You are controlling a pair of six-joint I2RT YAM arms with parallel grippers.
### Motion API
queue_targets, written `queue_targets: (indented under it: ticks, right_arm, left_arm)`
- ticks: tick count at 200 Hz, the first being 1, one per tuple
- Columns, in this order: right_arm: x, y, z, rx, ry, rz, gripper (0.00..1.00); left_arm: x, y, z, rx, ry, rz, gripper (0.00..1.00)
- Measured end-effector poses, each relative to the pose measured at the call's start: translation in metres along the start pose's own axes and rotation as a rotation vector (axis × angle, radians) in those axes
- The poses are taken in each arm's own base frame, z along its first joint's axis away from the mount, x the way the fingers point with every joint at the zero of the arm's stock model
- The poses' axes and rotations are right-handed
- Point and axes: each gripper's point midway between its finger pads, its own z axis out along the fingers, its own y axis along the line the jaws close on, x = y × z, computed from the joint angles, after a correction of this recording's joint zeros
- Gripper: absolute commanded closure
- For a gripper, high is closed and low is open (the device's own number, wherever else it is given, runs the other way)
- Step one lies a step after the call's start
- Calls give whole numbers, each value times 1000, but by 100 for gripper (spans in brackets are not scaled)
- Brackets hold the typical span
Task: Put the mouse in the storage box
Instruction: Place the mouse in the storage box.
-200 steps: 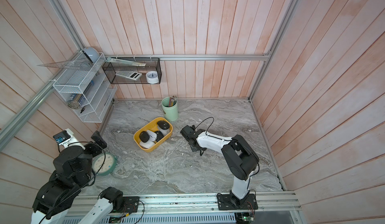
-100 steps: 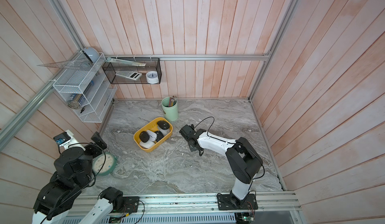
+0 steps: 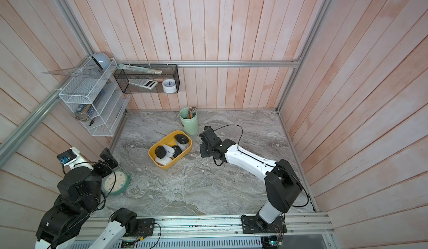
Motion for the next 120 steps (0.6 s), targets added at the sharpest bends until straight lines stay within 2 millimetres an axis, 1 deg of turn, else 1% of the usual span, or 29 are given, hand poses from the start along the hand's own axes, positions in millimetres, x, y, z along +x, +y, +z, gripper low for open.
queue_targets:
  ticks: [15,33,48,79,101,120]
  right_arm:
    - [-15,18,3,-61,-21,19,86]
    - [-35,45,11,-131,-46,32,86]
    - [-45,64,20,-177,-54,40,86]
    - [-49,100,42,-245,-31,41,86]
    - [-45,122,58,-282,0,46,86]
    - [-42,138,70,-307,22,56,85]
  left_arm:
    - [0,0,-1,6,0,-3,0]
    - [0,-1,-2,15,-1,-9,0]
    - [0,-1,-2,20,-1,-11,0]
    - [2,-1,-2,25,1,-11,0]
    - [2,-2,-2,27,2,-11,0]
    - [3,-3,-2,32,5,-10,0]
